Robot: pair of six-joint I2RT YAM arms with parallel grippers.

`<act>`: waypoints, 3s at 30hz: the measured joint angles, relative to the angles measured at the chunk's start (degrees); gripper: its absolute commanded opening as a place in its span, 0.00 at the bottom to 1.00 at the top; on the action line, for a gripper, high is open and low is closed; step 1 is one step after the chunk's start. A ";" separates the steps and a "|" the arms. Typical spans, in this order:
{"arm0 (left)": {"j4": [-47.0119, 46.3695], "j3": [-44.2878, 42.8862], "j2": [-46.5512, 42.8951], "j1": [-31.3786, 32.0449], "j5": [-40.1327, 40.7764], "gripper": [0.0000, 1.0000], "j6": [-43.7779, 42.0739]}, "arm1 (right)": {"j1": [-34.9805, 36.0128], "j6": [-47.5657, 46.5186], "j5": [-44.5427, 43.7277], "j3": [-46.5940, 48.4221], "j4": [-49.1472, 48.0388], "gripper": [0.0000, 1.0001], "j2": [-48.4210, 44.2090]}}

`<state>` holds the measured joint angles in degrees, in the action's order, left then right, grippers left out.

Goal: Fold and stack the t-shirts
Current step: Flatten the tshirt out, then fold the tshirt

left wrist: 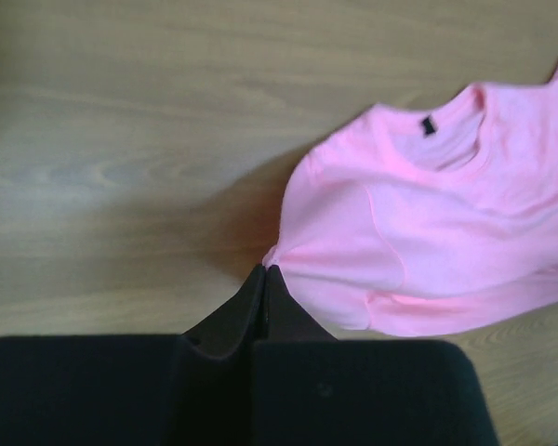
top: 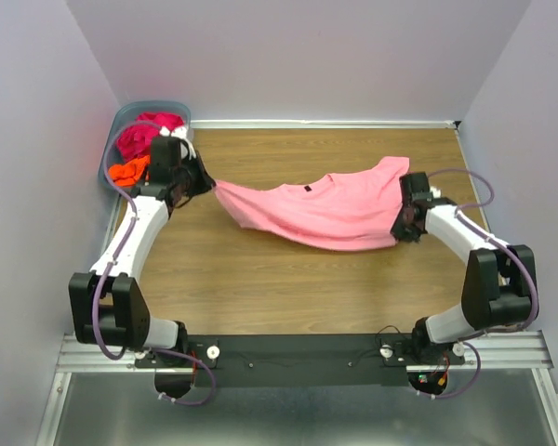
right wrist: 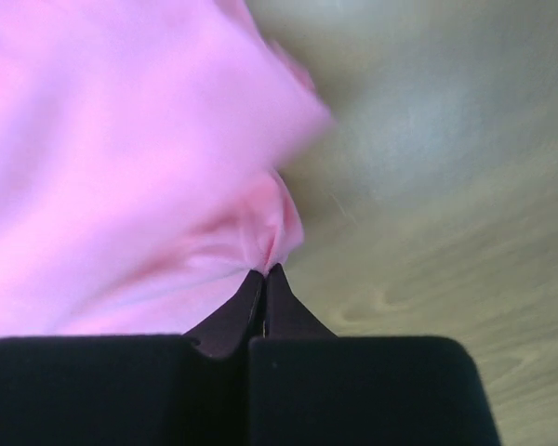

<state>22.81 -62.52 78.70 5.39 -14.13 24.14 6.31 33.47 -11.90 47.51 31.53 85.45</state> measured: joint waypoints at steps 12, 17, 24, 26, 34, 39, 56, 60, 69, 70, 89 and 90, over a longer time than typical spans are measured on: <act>-2.27 -42.21 9.81 -3.76 1.38 0.00 8.07 | -0.15 -10.62 -17.42 52.00 4.55 0.01 -0.39; -6.23 -52.57 6.73 -4.61 2.19 0.00 11.34 | -0.35 -16.83 -23.54 69.48 3.48 0.01 -0.59; -9.33 -42.97 -8.96 -4.46 3.78 0.00 11.41 | -0.35 -22.60 -24.15 66.23 3.34 0.01 -9.25; -8.87 -41.03 -14.23 -4.46 5.31 0.00 10.21 | -0.35 -24.06 -23.08 62.86 3.85 0.01 -14.21; -2.75 -40.76 -30.45 -3.91 15.39 0.00 3.85 | 1.66 -28.06 -18.64 55.04 3.54 0.01 -34.95; -2.89 -38.60 -34.86 -3.48 17.81 0.00 1.66 | 2.62 -29.57 -17.73 52.30 1.95 0.01 -40.24; -10.27 -18.21 10.54 -2.69 14.25 0.00 0.50 | 3.10 -31.91 -21.16 20.63 -7.78 0.01 -9.46; -11.65 -23.15 24.02 -2.45 12.74 0.00 0.98 | 2.60 -32.28 -21.07 18.49 -14.58 0.01 1.57; -12.76 -38.60 42.12 -2.36 9.86 0.00 1.53 | -1.20 -34.32 -17.38 27.36 -23.19 0.01 23.06; -12.85 -40.13 43.21 -2.36 9.40 0.00 1.66 | -1.51 -34.60 -16.63 29.20 -23.78 0.01 24.63; -15.10 -33.18 42.49 -2.49 0.09 0.00 14.40 | -5.68 -36.44 -12.59 47.76 -25.92 0.01 36.98; -15.15 -32.76 41.99 -2.54 -0.04 0.00 14.88 | -5.77 -36.74 -12.50 48.24 -25.92 0.01 37.05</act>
<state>7.66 -95.29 120.68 2.85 -14.17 39.03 0.54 -3.27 -24.40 95.74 5.61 122.50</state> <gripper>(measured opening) 0.006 0.012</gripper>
